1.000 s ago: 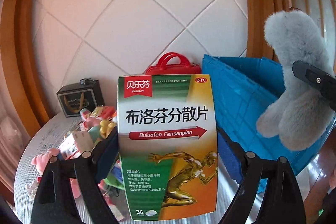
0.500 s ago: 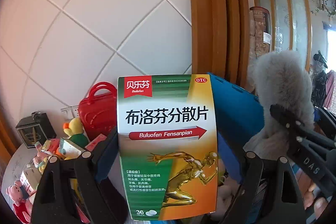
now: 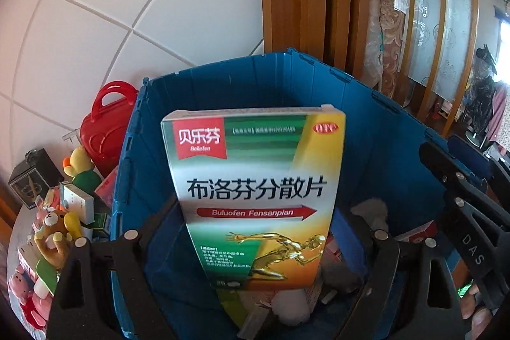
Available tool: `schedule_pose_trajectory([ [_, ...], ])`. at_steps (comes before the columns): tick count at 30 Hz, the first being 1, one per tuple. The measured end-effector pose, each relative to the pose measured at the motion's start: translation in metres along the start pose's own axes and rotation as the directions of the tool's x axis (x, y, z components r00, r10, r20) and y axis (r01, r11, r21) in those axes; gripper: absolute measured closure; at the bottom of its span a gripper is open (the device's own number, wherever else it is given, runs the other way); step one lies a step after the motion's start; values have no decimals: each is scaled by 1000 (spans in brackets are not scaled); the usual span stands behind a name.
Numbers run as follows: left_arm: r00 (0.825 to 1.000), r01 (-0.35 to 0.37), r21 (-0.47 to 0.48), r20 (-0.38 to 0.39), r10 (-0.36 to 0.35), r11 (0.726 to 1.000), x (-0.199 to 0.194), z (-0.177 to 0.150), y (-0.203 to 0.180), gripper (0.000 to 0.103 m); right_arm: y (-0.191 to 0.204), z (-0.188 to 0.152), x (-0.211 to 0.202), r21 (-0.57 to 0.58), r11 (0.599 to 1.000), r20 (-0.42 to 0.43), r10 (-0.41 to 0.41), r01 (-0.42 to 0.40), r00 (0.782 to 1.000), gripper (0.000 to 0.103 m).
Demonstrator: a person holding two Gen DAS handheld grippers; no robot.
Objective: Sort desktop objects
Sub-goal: 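Open both tools to drop the box and plush into the crate, then move both empty tools back over the heap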
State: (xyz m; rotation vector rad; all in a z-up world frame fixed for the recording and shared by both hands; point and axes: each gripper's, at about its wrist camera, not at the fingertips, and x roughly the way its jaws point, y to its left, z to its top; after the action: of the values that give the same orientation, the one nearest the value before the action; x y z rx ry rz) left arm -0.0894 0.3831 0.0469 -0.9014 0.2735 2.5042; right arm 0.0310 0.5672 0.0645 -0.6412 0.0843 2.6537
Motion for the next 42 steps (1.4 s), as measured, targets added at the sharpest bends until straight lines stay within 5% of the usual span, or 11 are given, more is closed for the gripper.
schedule_pose_trajectory([
  [7,1000,-1,9,6,1,1000,1,0,2,15,-13,-5,7,39,999,-14,20,-19,1000,53],
  [14,1000,2,14,21,-3,1000,-9,-9,10,15,-18,-10,-5,63,998,11,24,-25,1000,0],
  [31,979,5,-46,205,5,999,-66,-41,57,15,34,-16,-54,-8,1000,70,10,-10,997,0],
  [42,964,0,-114,263,31,993,-90,-62,111,15,83,-19,-66,-45,996,86,78,-75,993,0],
])
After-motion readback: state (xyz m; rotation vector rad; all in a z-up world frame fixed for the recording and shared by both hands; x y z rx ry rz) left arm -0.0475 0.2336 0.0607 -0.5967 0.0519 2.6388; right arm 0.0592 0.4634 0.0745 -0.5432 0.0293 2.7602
